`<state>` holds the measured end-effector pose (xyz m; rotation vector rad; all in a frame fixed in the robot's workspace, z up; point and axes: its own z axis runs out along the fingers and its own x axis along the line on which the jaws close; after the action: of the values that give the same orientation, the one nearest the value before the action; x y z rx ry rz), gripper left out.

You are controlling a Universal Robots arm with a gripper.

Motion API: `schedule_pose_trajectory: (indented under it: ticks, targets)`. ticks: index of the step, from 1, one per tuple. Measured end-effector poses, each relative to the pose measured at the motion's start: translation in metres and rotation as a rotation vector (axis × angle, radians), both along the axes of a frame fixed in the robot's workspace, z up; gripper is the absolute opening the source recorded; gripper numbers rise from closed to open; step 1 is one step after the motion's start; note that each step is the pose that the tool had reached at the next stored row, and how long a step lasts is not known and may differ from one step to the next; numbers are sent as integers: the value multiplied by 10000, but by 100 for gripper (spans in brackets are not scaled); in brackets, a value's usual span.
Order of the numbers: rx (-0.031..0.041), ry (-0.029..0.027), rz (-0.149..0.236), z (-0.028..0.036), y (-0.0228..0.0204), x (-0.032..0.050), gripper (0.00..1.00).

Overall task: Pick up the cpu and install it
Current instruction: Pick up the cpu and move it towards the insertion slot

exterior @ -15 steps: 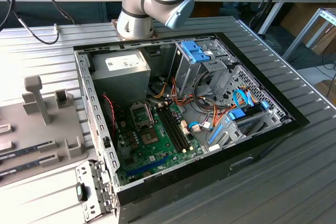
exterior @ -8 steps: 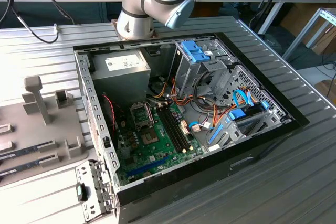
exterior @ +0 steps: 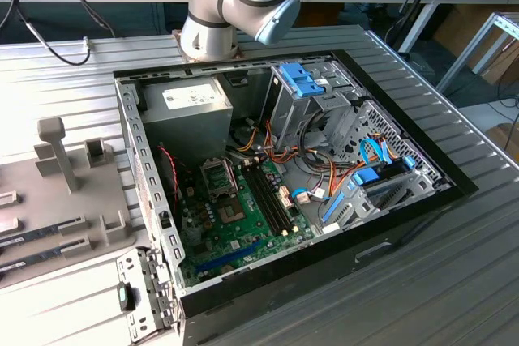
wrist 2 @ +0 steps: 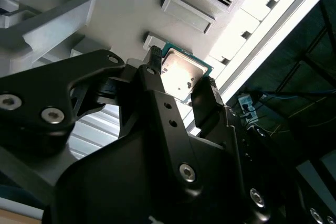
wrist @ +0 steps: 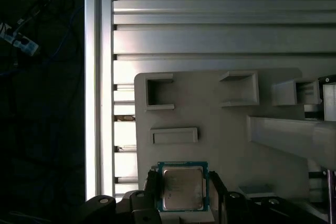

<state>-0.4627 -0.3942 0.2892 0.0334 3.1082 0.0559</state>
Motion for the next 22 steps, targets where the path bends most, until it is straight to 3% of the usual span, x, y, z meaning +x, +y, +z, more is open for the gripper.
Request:
schedule_pose_trajectory:
  ticks: [22]
  targets:
    - [22, 0, 0, 147, 0, 2, 47]
